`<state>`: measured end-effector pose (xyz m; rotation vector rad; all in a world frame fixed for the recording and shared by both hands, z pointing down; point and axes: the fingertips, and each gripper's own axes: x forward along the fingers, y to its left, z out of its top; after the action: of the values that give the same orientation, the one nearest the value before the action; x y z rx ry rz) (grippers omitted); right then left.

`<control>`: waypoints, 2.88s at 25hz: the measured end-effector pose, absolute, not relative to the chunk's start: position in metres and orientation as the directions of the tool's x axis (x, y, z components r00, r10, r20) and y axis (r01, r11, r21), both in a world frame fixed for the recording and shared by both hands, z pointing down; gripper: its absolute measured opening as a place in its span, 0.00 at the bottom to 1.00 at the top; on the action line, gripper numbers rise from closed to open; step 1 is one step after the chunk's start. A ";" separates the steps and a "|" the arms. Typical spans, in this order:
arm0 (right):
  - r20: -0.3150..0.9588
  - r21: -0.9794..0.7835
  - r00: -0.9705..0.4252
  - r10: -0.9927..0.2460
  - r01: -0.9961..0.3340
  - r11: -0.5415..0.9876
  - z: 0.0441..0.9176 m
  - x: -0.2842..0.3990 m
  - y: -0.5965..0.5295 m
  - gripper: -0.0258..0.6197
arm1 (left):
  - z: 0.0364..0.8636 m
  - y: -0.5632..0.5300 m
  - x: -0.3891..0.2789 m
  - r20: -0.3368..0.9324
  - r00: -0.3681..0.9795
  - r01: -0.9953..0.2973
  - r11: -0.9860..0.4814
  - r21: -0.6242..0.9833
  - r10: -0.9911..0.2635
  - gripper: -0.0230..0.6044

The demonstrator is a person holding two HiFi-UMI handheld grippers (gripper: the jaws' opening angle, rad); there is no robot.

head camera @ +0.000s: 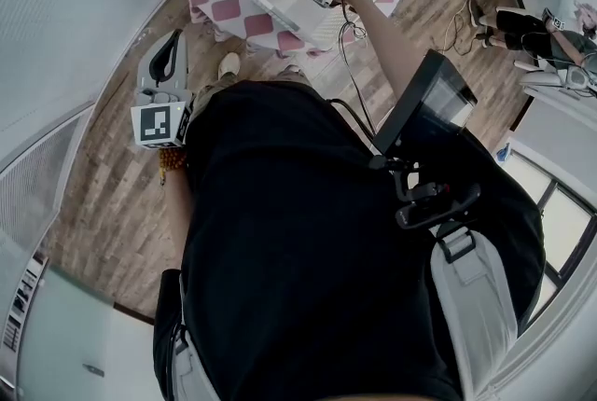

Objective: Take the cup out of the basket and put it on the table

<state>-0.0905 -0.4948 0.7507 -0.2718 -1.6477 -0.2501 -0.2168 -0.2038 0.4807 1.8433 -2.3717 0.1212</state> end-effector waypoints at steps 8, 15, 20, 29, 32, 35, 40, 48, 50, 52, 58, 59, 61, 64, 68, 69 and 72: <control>0.987 -0.024 -0.147 0.058 0.226 0.974 0.741 -0.091 -0.493 0.08 | 0.483 -0.204 -0.224 0.161 -0.229 -0.972 0.236 0.021 -0.960 0.05; 0.978 -0.038 -0.194 0.070 0.162 0.986 0.730 -0.095 -0.488 0.08 | 0.486 -0.202 -0.227 0.163 -0.206 -0.977 0.212 0.022 -0.965 0.05; 0.970 -0.036 -0.233 0.067 0.133 0.990 0.721 -0.097 -0.481 0.08 | 0.488 -0.201 -0.228 0.170 -0.184 -0.981 0.191 0.028 -0.968 0.05; 0.934 -0.009 -0.356 0.033 0.069 0.998 0.692 -0.111 -0.477 0.08 | 0.494 -0.206 -0.230 0.184 -0.135 -0.989 0.143 0.034 -0.974 0.05; 0.919 0.011 -0.394 0.011 0.052 0.999 0.682 -0.115 -0.477 0.08 | 0.494 -0.209 -0.231 0.181 -0.116 -0.992 0.124 0.030 -0.977 0.05; 0.898 -0.008 -0.439 0.015 0.018 1.000 0.669 -0.120 -0.474 0.08 | 0.493 -0.213 -0.232 0.178 -0.100 -0.994 0.107 0.029 -0.979 0.05; 0.838 -0.055 -0.545 0.017 -0.053 0.997 0.643 -0.130 -0.471 0.08 | 0.496 -0.221 -0.231 0.179 -0.072 -0.996 0.079 0.031 -0.981 0.05; 0.736 -0.100 -0.677 0.004 -0.103 0.990 0.601 -0.141 -0.457 0.08 | 0.496 -0.229 -0.232 0.181 -0.031 -0.999 0.038 0.030 -0.983 0.05; 0.714 -0.110 -0.700 -0.001 -0.113 0.988 0.593 -0.142 -0.454 0.08 | 0.497 -0.231 -0.231 0.183 -0.022 -0.999 0.028 0.033 -0.983 0.05; 0.690 -0.122 -0.724 -0.007 -0.125 0.985 0.584 -0.143 -0.452 0.08 | 0.497 -0.232 -0.231 0.186 -0.010 -0.999 0.017 0.035 -0.982 0.05; 0.598 -0.120 -0.800 -0.056 -0.158 0.980 0.548 -0.145 -0.445 0.08 | 0.498 -0.233 -0.228 0.198 0.020 -0.999 -0.014 0.032 -0.980 0.05; 0.577 -0.112 -0.813 -0.072 -0.166 0.980 0.540 -0.145 -0.444 0.08 | 0.498 -0.234 -0.227 0.198 0.027 -0.999 -0.021 0.032 -0.980 0.05; 0.534 -0.102 -0.840 -0.092 -0.172 0.980 0.523 -0.147 -0.439 0.08 | 0.499 -0.235 -0.225 0.197 0.042 -0.999 -0.037 0.031 -0.980 0.05; 0.461 -0.102 -0.881 -0.102 -0.167 0.981 0.499 -0.147 -0.424 0.08 | 0.501 -0.233 -0.222 0.199 0.061 -0.998 -0.057 0.026 -0.978 0.05; 0.341 -0.111 -0.935 -0.100 -0.146 0.983 0.468 -0.139 -0.387 0.08 | 0.495 -0.220 -0.211 0.173 0.087 -0.996 -0.087 0.008 -0.981 0.05; 0.319 -0.115 -0.943 -0.099 -0.143 0.983 0.464 -0.139 -0.381 0.08 | 0.493 -0.219 -0.210 0.168 0.094 -0.995 -0.095 0.006 -0.981 0.05; 0.270 -0.123 -0.959 -0.091 -0.128 0.984 0.456 -0.141 -0.372 0.08 | 0.493 -0.222 -0.208 0.152 0.105 -0.994 -0.104 0.014 -0.983 0.05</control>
<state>-0.1414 -0.3723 0.4565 0.1605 -2.8638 0.2018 -0.2084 -0.2225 0.4925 2.2487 -2.0236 0.1570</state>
